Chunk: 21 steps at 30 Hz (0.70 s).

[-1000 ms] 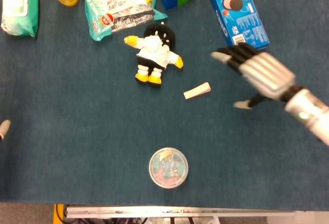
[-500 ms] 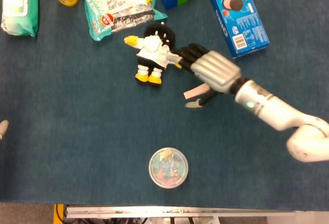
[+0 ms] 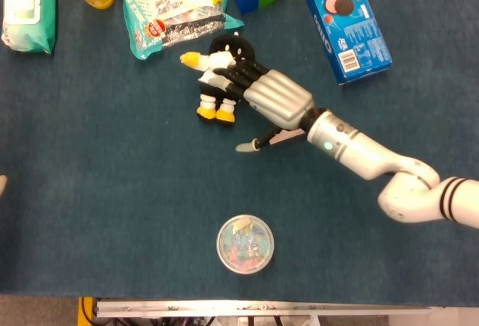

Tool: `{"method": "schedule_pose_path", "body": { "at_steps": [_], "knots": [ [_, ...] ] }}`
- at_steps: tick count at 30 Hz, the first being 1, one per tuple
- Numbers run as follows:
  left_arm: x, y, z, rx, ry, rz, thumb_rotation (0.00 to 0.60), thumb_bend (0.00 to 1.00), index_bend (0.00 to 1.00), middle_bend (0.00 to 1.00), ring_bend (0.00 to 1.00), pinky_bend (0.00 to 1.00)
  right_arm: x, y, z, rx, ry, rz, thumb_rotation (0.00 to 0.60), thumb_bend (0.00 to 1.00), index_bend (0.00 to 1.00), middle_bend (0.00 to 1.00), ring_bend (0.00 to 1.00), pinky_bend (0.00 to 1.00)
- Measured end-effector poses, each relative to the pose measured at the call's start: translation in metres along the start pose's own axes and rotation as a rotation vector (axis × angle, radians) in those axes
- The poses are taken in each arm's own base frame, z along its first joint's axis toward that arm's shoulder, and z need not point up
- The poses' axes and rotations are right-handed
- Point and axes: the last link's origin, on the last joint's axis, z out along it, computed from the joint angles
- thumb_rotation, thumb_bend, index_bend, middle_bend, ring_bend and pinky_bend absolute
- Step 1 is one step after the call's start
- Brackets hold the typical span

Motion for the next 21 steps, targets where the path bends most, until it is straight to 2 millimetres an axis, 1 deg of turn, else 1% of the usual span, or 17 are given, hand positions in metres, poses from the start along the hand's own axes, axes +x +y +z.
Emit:
{"method": "schedule_pose_path", "body": {
  "at_steps": [5, 10, 16, 21],
  "knots": [
    [0.001, -0.001, 0.000, 0.003, 0.001, 0.000, 0.600, 0.22, 0.04, 0.09, 0.11, 0.05, -0.002, -0.001, 0.011, 0.000, 0.005, -0.003, 0.329, 0.00, 0.00, 0.00, 0.00, 0.00],
    [0.001, -0.002, -0.001, 0.007, 0.002, 0.001, 0.600, 0.22, 0.04, 0.09, 0.11, 0.05, -0.007, -0.001, 0.018, -0.003, 0.002, -0.014, 0.328, 0.00, 0.00, 0.00, 0.00, 0.00],
    [0.001, -0.004, -0.001, 0.010, 0.003, 0.003, 0.600, 0.22, 0.04, 0.09, 0.11, 0.05, -0.016, 0.003, 0.013, -0.007, -0.031, -0.021, 0.329, 0.00, 0.00, 0.00, 0.00, 0.00],
    [0.001, -0.005, -0.002, 0.011, 0.001, 0.006, 0.600, 0.22, 0.04, 0.09, 0.11, 0.05, -0.012, 0.005, 0.009, -0.003, -0.026, -0.026, 0.329, 0.00, 0.00, 0.00, 0.00, 0.00]
  ]
}}
